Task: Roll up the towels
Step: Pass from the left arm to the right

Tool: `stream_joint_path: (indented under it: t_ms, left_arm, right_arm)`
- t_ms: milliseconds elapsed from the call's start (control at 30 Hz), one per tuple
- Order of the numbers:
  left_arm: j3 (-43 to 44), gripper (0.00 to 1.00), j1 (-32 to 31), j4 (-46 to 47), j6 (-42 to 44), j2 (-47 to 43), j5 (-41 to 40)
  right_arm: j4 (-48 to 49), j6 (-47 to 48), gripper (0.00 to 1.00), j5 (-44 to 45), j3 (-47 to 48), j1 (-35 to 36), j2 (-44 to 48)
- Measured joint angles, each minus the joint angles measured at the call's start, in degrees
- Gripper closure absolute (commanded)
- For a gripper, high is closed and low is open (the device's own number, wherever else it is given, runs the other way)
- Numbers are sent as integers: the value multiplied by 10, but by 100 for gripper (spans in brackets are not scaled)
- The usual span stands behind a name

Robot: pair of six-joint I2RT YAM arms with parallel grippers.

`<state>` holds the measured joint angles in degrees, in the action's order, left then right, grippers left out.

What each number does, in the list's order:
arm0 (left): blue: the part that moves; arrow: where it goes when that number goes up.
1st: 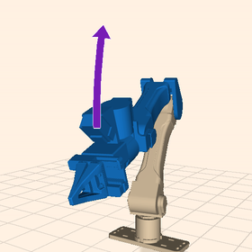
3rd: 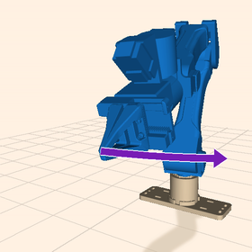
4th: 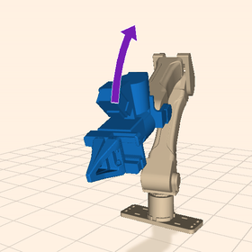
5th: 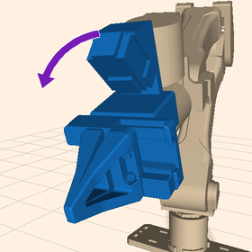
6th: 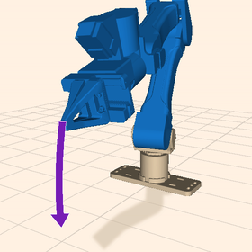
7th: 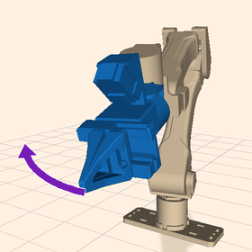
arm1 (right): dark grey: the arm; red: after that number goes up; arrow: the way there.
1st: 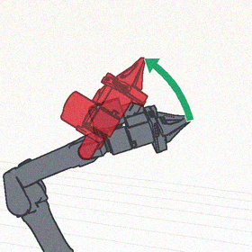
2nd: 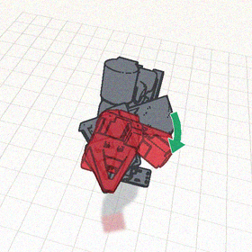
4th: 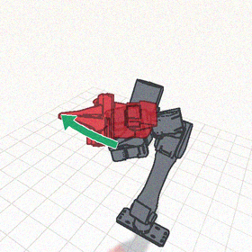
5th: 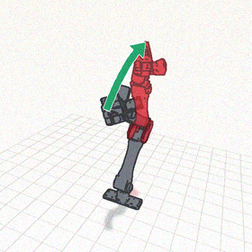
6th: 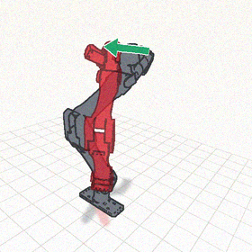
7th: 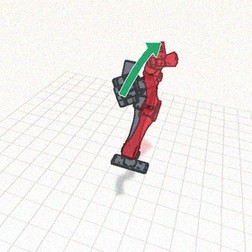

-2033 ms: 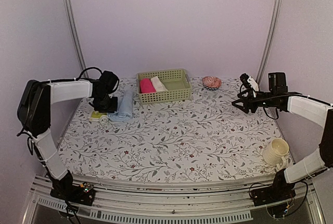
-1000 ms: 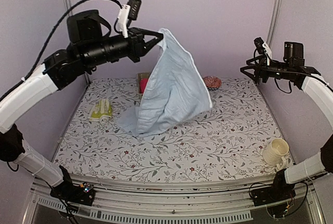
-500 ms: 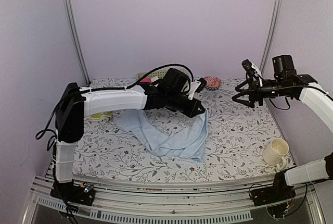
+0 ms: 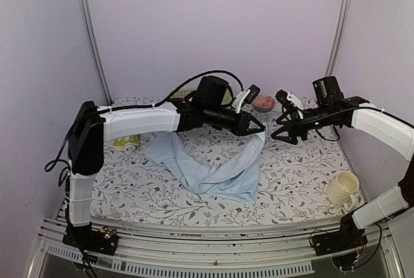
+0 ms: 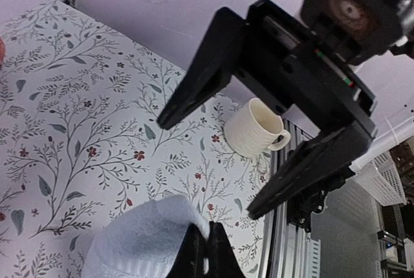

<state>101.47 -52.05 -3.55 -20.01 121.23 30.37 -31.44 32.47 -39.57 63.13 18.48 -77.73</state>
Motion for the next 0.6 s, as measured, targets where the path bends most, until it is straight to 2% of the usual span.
stream_joint_path:
  t_ms: [200, 233, 300, 367, 400, 433, 533, 600]
  left_arm:
    - [0, 100, 0, 8, 0, -5, 66]
    - [0, 100, 0, 9, 0, -5, 72]
    - [0, 100, 0, 10, 0, -5, 82]
    - [0, 100, 0, 10, 0, -5, 92]
    - [0, 96, 0, 11, 0, -5, 95]
    - [0, 86, 0, 11, 2, -5, 95]
    - [0, 60, 0, 0, 15, -7, 89]
    - [-1, 55, 0, -21, 28, -14, 71]
  right_arm:
    - [29, 7, 24, 0, 9, 18, -51]
    - [33, 5, 33, 0, 9, 19, -56]
    - [44, 1, 63, -5, 9, 22, -58]
    - [57, -7, 87, -16, 10, 22, -58]
    - [62, -11, 94, -19, 11, 22, -58]
    - [67, -16, 97, -25, 12, 22, -58]
    - [73, -23, 98, -34, 12, 18, -58]
    - [75, -23, 97, -41, 8, 7, -57]
